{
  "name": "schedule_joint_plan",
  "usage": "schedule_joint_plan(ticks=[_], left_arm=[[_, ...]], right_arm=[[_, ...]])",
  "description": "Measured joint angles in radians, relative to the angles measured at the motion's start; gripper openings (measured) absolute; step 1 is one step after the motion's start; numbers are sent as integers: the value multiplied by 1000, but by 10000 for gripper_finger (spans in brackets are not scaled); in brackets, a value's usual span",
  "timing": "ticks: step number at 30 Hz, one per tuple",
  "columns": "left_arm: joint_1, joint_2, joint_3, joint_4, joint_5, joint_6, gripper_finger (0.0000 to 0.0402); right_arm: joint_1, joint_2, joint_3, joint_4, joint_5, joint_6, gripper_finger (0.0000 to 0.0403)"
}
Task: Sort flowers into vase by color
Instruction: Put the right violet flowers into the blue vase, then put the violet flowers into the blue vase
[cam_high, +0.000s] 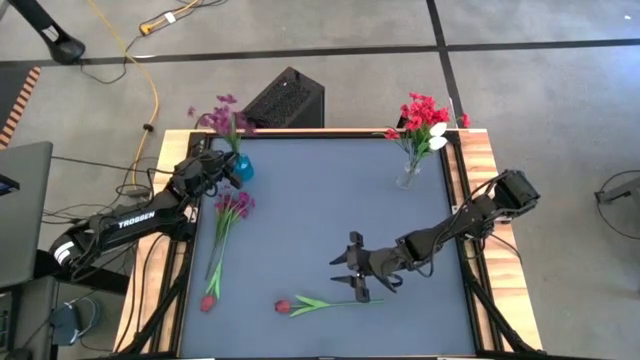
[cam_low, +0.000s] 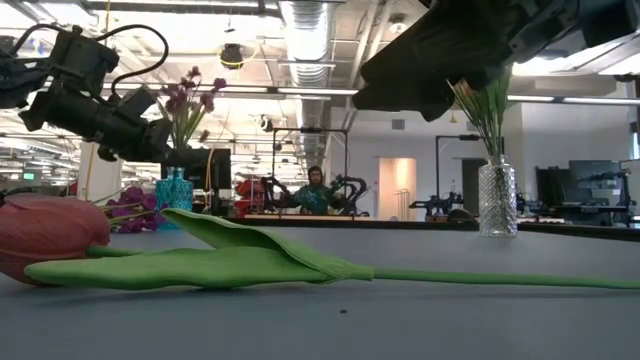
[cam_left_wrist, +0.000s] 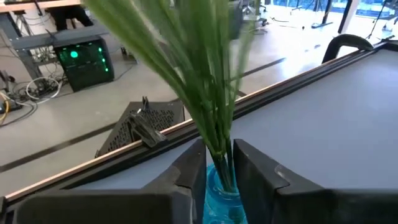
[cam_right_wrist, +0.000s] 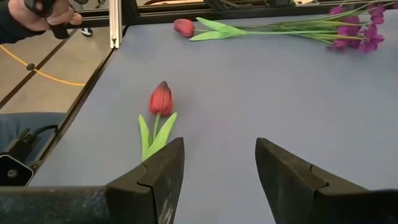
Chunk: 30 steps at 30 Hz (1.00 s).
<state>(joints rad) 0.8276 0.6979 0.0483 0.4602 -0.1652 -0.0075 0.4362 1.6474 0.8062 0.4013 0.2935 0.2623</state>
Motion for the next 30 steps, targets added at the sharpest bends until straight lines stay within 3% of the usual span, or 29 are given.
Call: schedule_joint_plan(ticks=[7,10,26,30], left_arm=[[0,0,1,-17,0,-7,92],[0,-1,28,-96,0,-13,93],[-34,0,442,-895,62,-95,94],[-57,0,509,-1051,173,-180,94]], right_arm=[[0,0,0,0,0,0,223],[1,0,0,0,0,0,223],[1,0,0,-5,-3,-9,223],[2,0,0,-8,-4,-9,223]])
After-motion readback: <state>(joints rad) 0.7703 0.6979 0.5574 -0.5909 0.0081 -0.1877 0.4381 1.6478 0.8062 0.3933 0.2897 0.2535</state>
